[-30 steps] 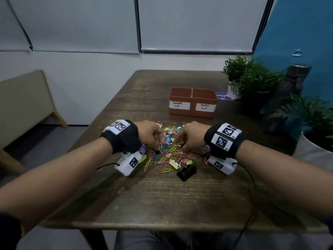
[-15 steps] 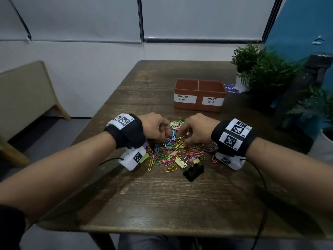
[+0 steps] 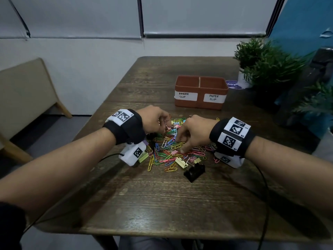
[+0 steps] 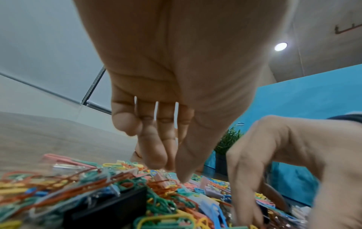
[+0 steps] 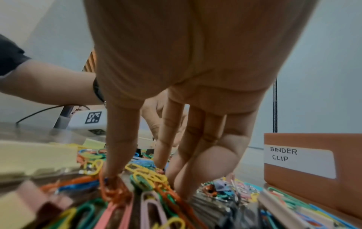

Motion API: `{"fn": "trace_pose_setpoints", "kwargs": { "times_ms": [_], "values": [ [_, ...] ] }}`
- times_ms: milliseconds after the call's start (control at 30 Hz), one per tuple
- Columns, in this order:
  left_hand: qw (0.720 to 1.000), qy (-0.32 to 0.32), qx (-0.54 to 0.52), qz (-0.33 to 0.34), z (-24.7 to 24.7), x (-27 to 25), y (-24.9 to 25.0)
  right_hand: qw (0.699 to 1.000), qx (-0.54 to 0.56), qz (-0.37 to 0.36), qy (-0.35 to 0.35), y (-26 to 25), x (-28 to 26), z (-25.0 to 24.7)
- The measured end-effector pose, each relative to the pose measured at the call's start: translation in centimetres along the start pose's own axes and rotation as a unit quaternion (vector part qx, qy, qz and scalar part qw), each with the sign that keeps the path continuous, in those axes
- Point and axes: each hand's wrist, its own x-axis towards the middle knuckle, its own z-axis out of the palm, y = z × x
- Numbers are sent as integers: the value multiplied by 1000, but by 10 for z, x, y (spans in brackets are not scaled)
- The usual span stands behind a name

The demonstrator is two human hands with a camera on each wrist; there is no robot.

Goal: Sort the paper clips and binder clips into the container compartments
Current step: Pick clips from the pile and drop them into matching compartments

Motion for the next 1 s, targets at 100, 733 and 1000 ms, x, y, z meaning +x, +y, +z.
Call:
{"fn": "trace_pose_setpoints", "kwargs": {
  "times_ms": [100, 733, 1000],
  "values": [
    [1000, -14, 14, -17, 0, 1, -3, 1000, -11, 15, -2, -1, 3, 3],
    [996, -52, 71, -3, 7, 16, -3, 966, 246, 33, 70, 27, -6, -19],
    [991, -4, 130, 45, 9, 20, 6, 897, 430, 76, 76, 31, -3, -15]
  ]
}}
